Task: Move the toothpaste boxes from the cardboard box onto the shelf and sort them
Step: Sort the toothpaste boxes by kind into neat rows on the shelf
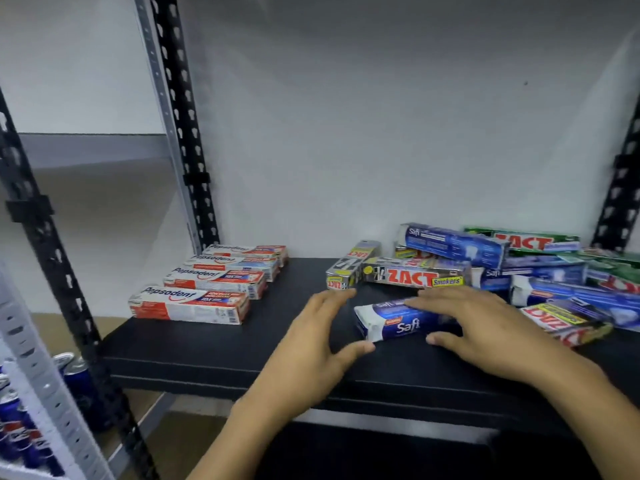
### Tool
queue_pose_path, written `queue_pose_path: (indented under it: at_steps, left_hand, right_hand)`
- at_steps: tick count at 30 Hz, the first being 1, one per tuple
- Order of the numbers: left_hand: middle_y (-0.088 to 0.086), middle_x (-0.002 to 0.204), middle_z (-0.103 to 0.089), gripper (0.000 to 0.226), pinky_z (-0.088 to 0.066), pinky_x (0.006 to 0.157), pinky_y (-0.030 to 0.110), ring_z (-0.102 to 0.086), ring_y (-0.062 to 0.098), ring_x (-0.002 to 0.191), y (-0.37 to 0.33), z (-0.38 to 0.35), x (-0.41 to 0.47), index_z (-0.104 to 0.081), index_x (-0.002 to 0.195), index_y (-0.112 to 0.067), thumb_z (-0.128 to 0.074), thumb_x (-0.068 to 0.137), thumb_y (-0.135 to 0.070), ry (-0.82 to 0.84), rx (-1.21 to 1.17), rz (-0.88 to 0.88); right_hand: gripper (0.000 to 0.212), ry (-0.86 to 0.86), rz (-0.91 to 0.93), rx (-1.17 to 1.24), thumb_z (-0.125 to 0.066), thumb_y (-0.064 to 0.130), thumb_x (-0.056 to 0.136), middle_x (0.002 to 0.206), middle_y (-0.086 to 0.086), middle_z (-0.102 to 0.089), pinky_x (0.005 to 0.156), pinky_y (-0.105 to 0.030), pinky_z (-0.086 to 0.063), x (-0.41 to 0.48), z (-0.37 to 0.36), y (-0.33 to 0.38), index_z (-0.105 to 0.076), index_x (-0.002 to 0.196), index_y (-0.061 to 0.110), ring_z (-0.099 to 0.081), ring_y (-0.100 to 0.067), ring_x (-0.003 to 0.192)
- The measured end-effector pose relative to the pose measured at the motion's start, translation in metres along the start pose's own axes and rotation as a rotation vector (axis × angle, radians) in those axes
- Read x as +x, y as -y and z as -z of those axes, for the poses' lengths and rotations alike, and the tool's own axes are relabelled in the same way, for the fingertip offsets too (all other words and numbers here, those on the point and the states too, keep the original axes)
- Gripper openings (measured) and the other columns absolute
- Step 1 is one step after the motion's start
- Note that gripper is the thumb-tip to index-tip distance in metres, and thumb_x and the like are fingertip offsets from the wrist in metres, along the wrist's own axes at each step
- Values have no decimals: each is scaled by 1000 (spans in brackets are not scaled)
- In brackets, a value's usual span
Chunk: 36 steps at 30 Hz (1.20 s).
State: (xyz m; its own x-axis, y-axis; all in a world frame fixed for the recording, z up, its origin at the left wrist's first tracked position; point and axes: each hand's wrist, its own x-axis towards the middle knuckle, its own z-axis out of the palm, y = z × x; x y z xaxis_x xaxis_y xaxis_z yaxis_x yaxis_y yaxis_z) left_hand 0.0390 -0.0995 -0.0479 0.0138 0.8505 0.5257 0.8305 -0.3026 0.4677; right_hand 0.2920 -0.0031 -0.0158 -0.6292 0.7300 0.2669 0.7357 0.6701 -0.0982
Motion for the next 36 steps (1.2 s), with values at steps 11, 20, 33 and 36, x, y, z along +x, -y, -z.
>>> queue_pose_path:
  at_steps: [11, 20, 33, 36]
  left_hand:
    - [-36, 132, -53, 66, -37, 108, 18, -43, -15, 124, -33, -34, 28, -43, 139, -54, -74, 80, -53, 302, -44, -62]
    - [-22, 129, -60, 46, -40, 105, 20, -53, -7, 119, -20, -36, 74, -59, 131, -37, -73, 87, -36, 214, -55, -7]
    - [7, 120, -66, 45, -46, 88, 28, -62, 23, 104, 63, -38, 127, -61, 129, -22, -69, 84, -24, -44, 61, 314]
    - [-2, 111, -70, 40, -43, 78, 19, -61, 11, 93, 63, -30, 121, -67, 119, -24, -70, 80, -16, -121, -63, 362]
  right_hand:
    - [39, 37, -118, 97, -69, 61, 80, 119, 25, -49, 96, -32, -41, -35, 19, -41, -48, 110, 47, -45, -4, 111]
    - [71, 79, -383, -113, -53, 67, 88, 151, 13, -34, 115, -48, -26, -54, 30, -78, -20, 149, 50, -26, -20, 141]
    - [65, -147, -197, 40, -60, 36, 89, 142, 7, -44, 115, -46, -28, 8, 28, -37, -34, 148, 41, -38, -18, 134]
    - [59, -150, -110, -40, -56, 35, 93, 141, 4, -48, 113, -44, -31, 53, 9, -19, -37, 148, 38, -43, -21, 131]
